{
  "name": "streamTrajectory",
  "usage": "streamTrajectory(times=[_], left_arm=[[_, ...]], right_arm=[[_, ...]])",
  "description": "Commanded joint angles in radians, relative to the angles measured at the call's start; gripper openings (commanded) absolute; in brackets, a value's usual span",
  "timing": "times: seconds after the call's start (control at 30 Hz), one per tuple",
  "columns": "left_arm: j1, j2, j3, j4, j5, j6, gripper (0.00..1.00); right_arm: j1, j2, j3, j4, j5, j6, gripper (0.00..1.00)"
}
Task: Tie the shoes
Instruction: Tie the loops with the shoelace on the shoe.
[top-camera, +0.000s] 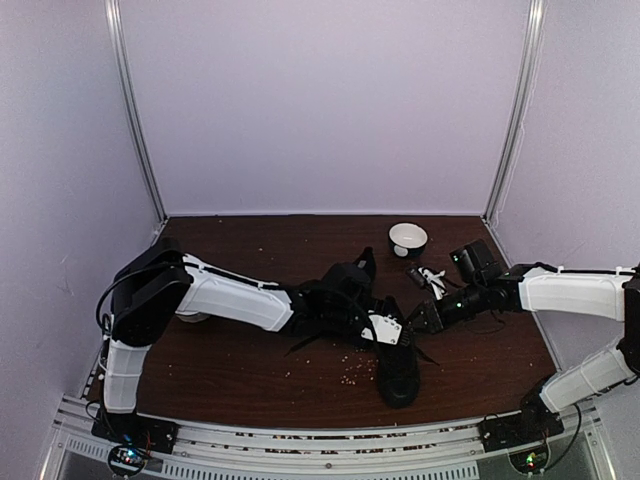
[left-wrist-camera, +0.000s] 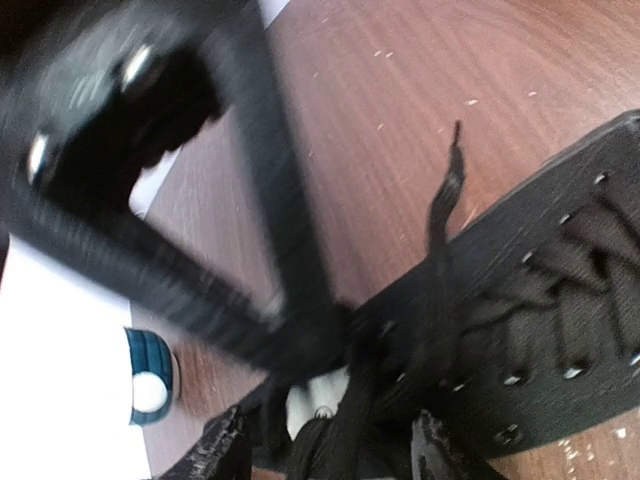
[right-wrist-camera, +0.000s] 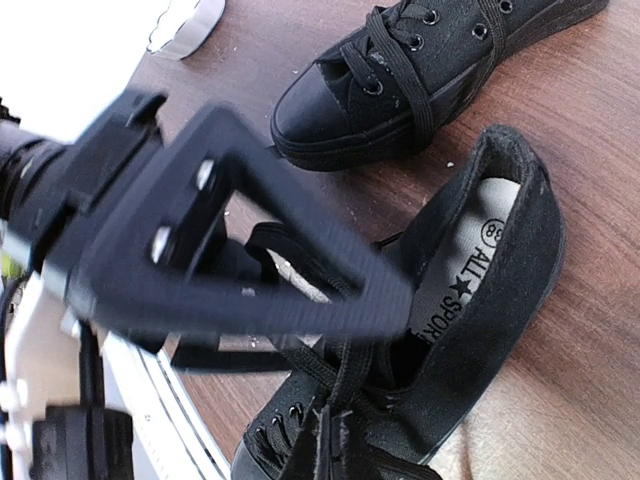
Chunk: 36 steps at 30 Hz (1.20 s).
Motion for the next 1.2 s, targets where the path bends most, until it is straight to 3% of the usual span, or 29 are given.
streamTrajectory(times=[0.0, 0.27, 0.47, 0.7, 0.87, 1.03, 1.17], left_arm=[[-0.031, -0.024, -0.004, 0.062, -0.026, 0.014, 0.56], [-0.039, -0.03, 0.01, 0.061, 0.029, -0.017, 0.39], [-0.04, -0.031, 0.005, 0.088, 0.019, -0.049, 0.2], [-0.033, -0.041, -0.018, 0.119, 0.0, -0.096, 0.08], [-0.023, 0.0, 0.033, 0.095, -0.081, -0.132, 0.09], [-0.022, 0.009, 0.046, 0.087, -0.077, -0.151, 0.14], [-0.022, 0.015, 0.046, 0.082, -0.079, -0.155, 0.11]], right_arm=[[-0.005, -0.006, 0.016, 0.004, -0.001, 0.001, 0.0], [-0.005, -0.001, 0.013, 0.012, -0.005, 0.0, 0.0], [-0.005, -0.002, 0.011, 0.015, -0.009, 0.002, 0.0], [-0.007, -0.004, 0.014, 0.001, -0.01, -0.006, 0.0], [-0.006, -0.004, 0.016, 0.005, -0.066, -0.011, 0.0], [-0.007, 0.013, 0.022, -0.001, -0.08, -0.015, 0.0], [-0.007, 0.006, 0.024, 0.006, -0.09, -0.013, 0.0]])
